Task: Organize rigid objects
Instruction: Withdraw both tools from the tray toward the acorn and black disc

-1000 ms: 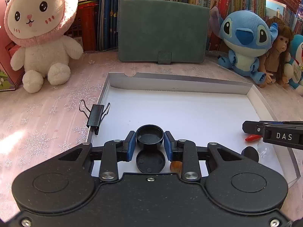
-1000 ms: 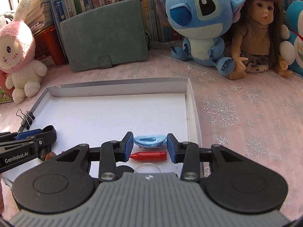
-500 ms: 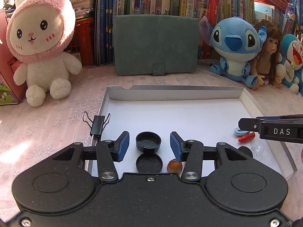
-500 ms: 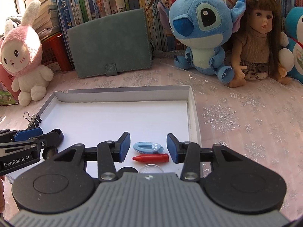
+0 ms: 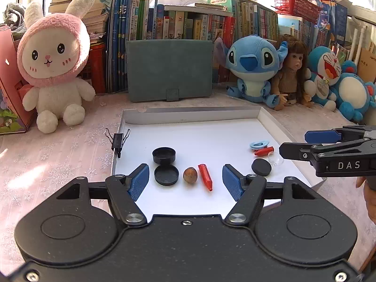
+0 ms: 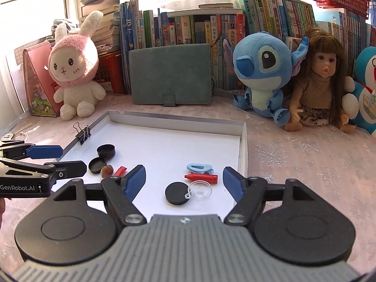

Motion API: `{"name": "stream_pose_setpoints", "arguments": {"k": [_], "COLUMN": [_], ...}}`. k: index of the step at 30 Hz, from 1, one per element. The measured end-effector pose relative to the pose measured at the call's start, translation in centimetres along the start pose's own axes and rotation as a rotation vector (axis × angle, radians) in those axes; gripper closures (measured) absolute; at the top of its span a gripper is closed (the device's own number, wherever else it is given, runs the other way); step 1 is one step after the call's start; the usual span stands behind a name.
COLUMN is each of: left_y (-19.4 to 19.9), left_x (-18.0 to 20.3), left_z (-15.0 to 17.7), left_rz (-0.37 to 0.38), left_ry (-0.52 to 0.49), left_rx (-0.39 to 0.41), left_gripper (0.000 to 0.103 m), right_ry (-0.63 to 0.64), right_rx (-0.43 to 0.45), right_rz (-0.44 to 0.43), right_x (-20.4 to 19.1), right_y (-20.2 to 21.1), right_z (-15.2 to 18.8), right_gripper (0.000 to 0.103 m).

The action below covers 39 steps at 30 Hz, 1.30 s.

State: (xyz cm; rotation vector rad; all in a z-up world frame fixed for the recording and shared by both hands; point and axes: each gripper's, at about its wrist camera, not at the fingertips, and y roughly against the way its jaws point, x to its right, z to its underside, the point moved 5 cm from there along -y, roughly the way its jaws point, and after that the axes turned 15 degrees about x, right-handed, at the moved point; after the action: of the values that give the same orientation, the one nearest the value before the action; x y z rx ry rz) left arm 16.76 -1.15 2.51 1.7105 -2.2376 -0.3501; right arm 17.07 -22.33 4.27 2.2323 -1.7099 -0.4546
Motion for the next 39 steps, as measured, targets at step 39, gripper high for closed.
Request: {"name": "stream_pose_setpoints", "arguments": {"k": [39], "left_y": [9.8], "left_x": [2.6], "left_z": [9.8], "left_rz": [0.012], "left_ry": [-0.011], "left_rx": [-0.048], "left_gripper": [0.034], "right_ry": [0.146], "right_rx": [0.009], "right_rz": [-0.137], "right_x": [-6.2], "right_y": [8.1], "right_z": [8.8], "right_gripper": [0.015]}}
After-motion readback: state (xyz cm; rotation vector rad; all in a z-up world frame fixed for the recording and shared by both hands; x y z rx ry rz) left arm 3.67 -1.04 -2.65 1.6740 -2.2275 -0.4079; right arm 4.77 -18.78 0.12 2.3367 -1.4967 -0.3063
